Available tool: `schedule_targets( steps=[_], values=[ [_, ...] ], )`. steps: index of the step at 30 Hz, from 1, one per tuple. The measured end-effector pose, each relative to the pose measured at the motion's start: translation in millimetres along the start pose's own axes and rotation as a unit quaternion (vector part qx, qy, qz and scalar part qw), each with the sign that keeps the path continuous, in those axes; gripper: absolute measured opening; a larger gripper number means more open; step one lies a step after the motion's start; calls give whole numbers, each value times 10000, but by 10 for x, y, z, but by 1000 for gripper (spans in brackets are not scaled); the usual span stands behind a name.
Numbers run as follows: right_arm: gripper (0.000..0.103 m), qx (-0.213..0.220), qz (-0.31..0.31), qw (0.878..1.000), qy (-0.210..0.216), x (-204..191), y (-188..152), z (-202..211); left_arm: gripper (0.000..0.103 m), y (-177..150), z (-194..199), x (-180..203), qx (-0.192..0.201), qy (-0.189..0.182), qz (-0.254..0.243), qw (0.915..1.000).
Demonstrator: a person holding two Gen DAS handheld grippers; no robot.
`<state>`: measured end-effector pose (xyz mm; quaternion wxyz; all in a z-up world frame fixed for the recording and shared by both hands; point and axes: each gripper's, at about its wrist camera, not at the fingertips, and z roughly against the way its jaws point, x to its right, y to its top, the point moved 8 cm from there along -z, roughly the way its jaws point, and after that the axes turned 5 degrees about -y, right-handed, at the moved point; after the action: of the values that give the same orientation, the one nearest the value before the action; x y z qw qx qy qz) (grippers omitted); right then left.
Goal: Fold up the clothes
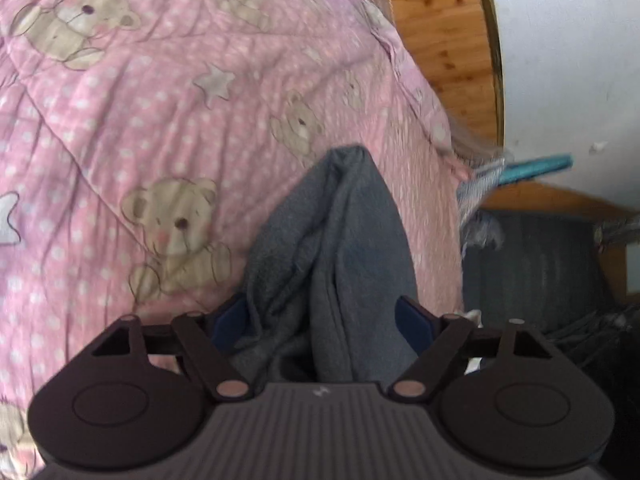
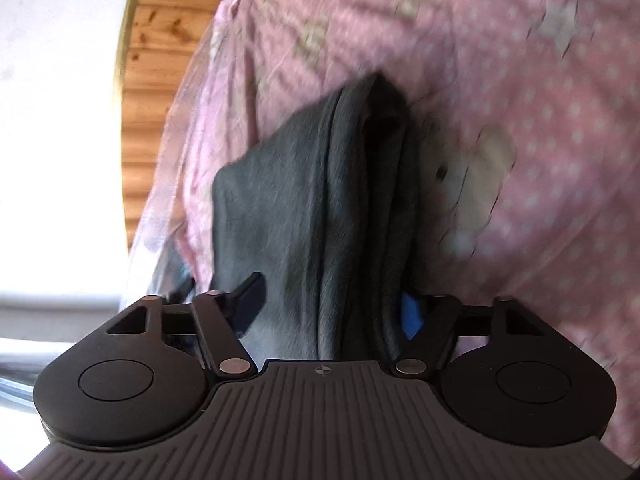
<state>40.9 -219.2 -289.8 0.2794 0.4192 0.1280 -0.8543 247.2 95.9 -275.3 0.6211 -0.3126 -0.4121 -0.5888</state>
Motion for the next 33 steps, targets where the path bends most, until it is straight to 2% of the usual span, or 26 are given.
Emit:
schedule_targets(
  steps=[2, 6, 7, 8, 9, 11, 14, 19, 23, 24, 25, 26, 27, 28, 29, 30, 32, 33],
  values=[
    [68, 140, -88, 9999, -21, -29, 72, -44, 79, -21, -38, 39, -14, 44, -91, 9999],
    [61, 87, 279, 9993, -243, -152, 4, -185, 79, -64, -114, 117, -42, 133, -272, 9995],
    [50, 132, 401, 9984, -376, -181, 7, -198, 75, -74, -133, 136, -49, 155, -317, 9994],
    [36, 177, 523, 9972, -509, -209, 10, -210, 61, -85, -152, 156, -55, 177, -362, 9992],
    [33, 193, 619, 9962, -580, -235, 11, -202, 50, -95, -171, 175, -62, 199, -408, 9990],
    [22, 217, 909, 9932, -695, -360, 31, -178, 35, -116, -208, 214, -76, 244, -498, 9984],
    [18, 213, 1690, 9814, -881, -626, 48, -28, 27, -154, -211, 307, -9, 250, -588, 9980],
    [17, 138, 2910, 9540, -711, -1320, 347, 110, 24, -170, -9, 737, 617, 63, -662, 9959],
    [17, -155, 3398, 9386, -583, -1733, 908, -41, 25, 66, 24, 1041, 1213, 100, -477, 9914],
    [17, -242, 3400, 9382, -603, -1783, 1111, -166, 25, 157, -33, 1034, 1349, 256, -406, 9897],
    [20, -326, 3392, 9380, -630, -1830, 1319, -298, 28, 248, -94, 1022, 1483, 424, -336, 9875],
    [38, -375, 3314, 9403, -683, -1817, 1541, -458, 33, 355, -184, 917, 1561, 703, -237, 9850],
    [46, -274, 3249, 9411, -894, -1744, 1773, -616, 34, 412, -243, 752, 1582, 1032, -111, 9819],
    [56, -46, 3225, 9372, -1327, -1633, 1993, -715, 32, 462, -296, 583, 1596, 1363, 16, 9777],
    [54, 197, 3200, 9302, -1786, -1519, 2212, -797, 31, 510, -345, 416, 1609, 1693, 144, 9722],
    [52, 356, 3149, 9226, -2198, -1418, 2348, -802, 31, 486, -265, 392, 1712, 1651, 211, 9711],
    [48, 677, 3131, 9230, -2133, -1408, 2359, -591, 32, 426, -78, 370, 1936, 1495, 333, 9691],
    [48, 784, 3264, 9239, -1834, -1482, 2223, -463, 32, 388, 56, 439, 2109, 1337, 305, 9678]
  ],
)
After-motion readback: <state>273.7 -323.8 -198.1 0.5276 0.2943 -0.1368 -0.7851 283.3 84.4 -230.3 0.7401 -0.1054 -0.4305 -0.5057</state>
